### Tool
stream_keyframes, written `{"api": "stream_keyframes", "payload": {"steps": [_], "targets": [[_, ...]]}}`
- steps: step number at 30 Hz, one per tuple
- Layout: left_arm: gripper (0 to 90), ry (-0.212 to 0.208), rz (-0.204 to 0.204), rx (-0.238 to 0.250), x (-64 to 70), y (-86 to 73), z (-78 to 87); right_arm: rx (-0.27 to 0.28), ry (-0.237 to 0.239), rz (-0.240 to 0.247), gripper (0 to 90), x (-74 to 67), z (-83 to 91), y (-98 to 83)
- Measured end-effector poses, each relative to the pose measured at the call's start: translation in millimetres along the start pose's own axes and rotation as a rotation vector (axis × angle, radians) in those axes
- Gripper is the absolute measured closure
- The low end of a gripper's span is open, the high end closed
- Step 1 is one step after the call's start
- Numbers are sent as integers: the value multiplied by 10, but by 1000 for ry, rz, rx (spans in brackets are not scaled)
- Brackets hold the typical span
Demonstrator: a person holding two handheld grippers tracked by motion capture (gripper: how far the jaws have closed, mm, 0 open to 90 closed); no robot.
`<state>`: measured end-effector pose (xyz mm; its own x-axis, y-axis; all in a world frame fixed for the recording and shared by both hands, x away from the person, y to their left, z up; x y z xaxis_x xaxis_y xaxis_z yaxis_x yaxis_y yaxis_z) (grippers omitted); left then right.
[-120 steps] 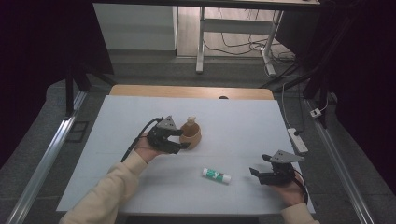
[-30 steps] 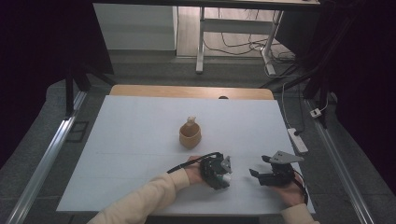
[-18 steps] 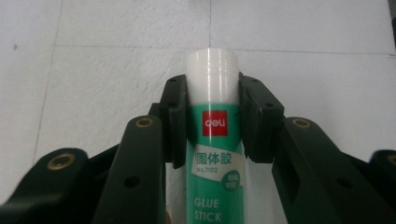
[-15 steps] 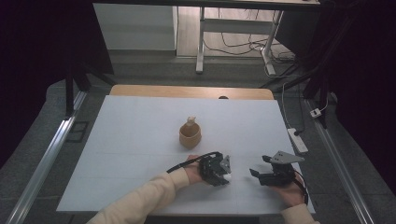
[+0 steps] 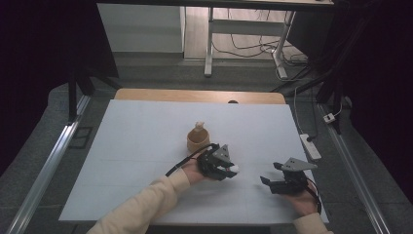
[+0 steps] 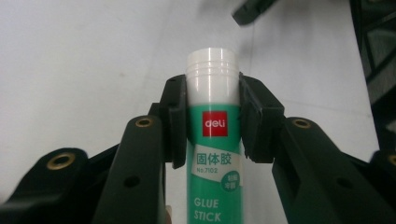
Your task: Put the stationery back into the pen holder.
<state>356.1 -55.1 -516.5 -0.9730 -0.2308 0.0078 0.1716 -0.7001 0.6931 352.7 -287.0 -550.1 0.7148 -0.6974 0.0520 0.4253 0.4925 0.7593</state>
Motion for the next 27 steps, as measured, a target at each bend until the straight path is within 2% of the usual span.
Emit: {"api": "stream_keyframes", "payload": {"steps": [2, 11, 18, 27], "targets": [[638, 6, 19, 22, -32, 4, 55, 0, 1, -2, 207, -1, 0, 1], [638, 50, 55, 76, -158, -11, 240, -4, -7, 0, 207, 3, 0, -2], [637, 94, 86, 129, -261, -6, 426, 1, 1, 2, 207, 4, -3, 0], [637, 151, 128, 174, -429, -28, 652, 9, -2, 4, 207, 2, 6, 9]]}}
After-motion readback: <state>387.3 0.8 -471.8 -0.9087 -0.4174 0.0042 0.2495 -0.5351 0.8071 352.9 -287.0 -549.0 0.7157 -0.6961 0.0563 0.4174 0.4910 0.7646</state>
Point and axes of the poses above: each handheld gripper's, and its own axes: z roughly backward along the jaws, y roughly out of its top, x roughly to its right, the point moved 6 cm from there along -z, roughly forward along the jaws, and after that the axes turned 3 degrees about -x, right-handed, at the moved point
